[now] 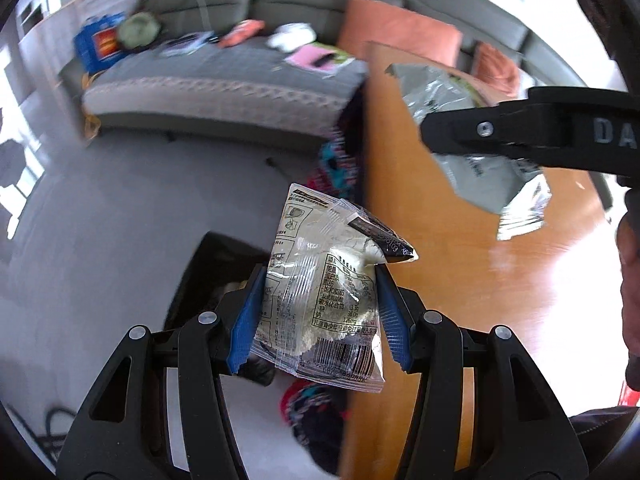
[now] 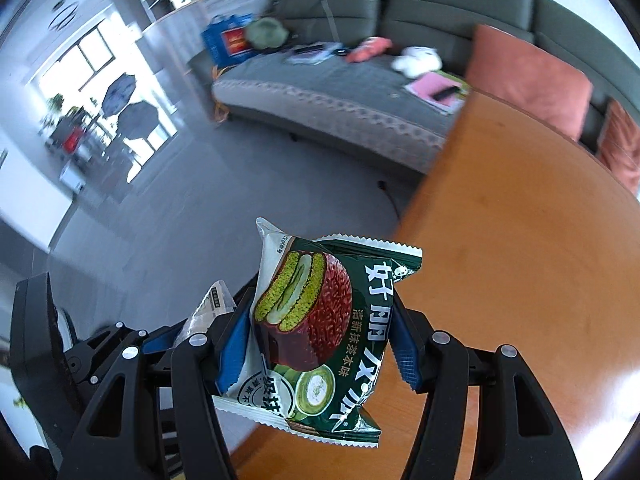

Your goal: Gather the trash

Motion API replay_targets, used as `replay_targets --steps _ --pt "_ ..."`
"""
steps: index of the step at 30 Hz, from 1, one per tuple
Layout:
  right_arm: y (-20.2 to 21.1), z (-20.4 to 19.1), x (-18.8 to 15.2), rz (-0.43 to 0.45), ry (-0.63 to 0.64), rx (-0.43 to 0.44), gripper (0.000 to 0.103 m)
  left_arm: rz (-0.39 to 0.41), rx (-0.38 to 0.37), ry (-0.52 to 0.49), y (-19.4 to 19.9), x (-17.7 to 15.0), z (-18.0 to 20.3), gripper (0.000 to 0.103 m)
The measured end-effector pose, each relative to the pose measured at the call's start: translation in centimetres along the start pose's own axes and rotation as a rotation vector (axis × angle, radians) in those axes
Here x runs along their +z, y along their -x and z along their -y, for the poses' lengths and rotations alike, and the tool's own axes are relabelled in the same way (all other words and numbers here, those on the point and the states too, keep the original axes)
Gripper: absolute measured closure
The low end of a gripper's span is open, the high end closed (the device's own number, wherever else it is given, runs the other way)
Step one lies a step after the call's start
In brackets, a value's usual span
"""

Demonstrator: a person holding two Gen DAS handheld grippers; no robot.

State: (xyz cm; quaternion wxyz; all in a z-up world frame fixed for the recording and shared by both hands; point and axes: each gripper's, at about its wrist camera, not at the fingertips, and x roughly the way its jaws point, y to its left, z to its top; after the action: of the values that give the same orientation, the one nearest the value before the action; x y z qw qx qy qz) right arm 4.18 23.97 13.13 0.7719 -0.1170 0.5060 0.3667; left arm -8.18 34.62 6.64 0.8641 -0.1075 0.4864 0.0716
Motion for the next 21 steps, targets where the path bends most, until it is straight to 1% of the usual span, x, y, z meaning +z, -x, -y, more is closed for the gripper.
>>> replay_targets --steps 3,5,7,8,9,10,11,15,21 --pt "-1.7 -2.2 0.9 -0.018 0.033 0.005 0.041 -0.023 0.053 0.038 -0.4 -0.5 -2.7 0.050" --pt "-2.6 -2.9 1.3 -0.032 0.041 0.014 0.041 -0.040 0.079 0.056 -0.7 -0.8 -4.0 0.050" --pt "-4.1 -4.1 2.3 -0.064 0.050 0.020 0.038 -0.066 0.107 0.062 -1.4 -0.8 -4.8 0.046" --pt "-4.5 -4.3 2.7 -0.066 0.050 0.014 0.036 -0.087 0.135 0.055 -2.0 -0.7 -5.2 0.030" --pt "-4.7 -4.6 3.2 -0.056 0.052 0.010 0.034 -0.087 0.177 0.045 -2.4 -0.5 -5.4 0.014" --pt "-4.7 -4.6 3.5 -0.046 0.053 0.004 0.033 -0.074 0.233 0.034 -3.0 0.3 -5.5 0.006" --pt "-4.7 -4.7 3.8 -0.040 0.053 0.008 0.031 -0.059 0.277 0.021 -3.1 0.5 -5.6 0.006" --pt "-4.8 -4.7 3.8 -0.038 0.052 0.020 0.031 -0.068 0.274 0.071 -3.5 0.9 -6.6 0.006" --pt "-5.4 -4.5 3.3 -0.058 0.034 0.022 0.031 -0.075 0.275 0.083 -3.6 0.5 -6.8 0.006"
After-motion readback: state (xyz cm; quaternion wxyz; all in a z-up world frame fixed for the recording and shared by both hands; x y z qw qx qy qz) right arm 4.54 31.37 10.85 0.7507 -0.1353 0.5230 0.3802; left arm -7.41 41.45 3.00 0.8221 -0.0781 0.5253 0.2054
